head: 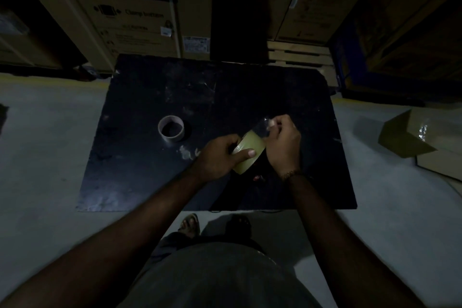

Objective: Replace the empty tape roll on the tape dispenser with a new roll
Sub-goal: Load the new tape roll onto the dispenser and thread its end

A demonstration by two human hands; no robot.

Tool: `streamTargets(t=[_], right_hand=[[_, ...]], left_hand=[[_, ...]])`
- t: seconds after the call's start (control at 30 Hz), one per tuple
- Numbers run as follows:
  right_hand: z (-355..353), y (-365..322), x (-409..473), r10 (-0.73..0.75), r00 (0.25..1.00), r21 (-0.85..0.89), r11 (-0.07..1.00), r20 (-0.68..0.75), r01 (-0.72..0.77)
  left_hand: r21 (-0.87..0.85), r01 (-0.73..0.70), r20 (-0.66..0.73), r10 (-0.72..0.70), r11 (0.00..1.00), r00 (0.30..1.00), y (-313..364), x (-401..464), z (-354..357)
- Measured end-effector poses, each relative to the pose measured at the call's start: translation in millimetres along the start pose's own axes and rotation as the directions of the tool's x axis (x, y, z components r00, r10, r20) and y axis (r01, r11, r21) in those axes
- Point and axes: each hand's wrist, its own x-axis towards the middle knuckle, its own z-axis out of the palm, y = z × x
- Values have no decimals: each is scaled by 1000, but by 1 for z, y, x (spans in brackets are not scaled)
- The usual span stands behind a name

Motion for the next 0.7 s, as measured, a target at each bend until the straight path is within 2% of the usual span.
streamTargets(t=[0.13, 0.23, 0.37, 0.57, 0.7], right_hand=[[-12, 13, 10, 175, 973, 181, 963, 151, -201], [-20, 17, 11, 280, 923, 284, 892, 263, -351], [-29, 28, 9, 374, 847, 367, 780, 378, -508], [-36, 41, 1, 423, 753, 431, 632, 504, -644], [-33, 44, -9, 429, 689, 427, 559, 584, -711]], left_hand=[[81, 86, 73, -92, 993, 993, 2, 1, 6], [140, 67, 129, -85, 988, 988, -4, 1, 13], [235, 27, 38, -36, 972, 999, -7, -3, 26], [361, -55, -141, 113, 931, 983, -9, -10, 36], [407, -94, -149, 167, 908, 975, -12, -10, 41]])
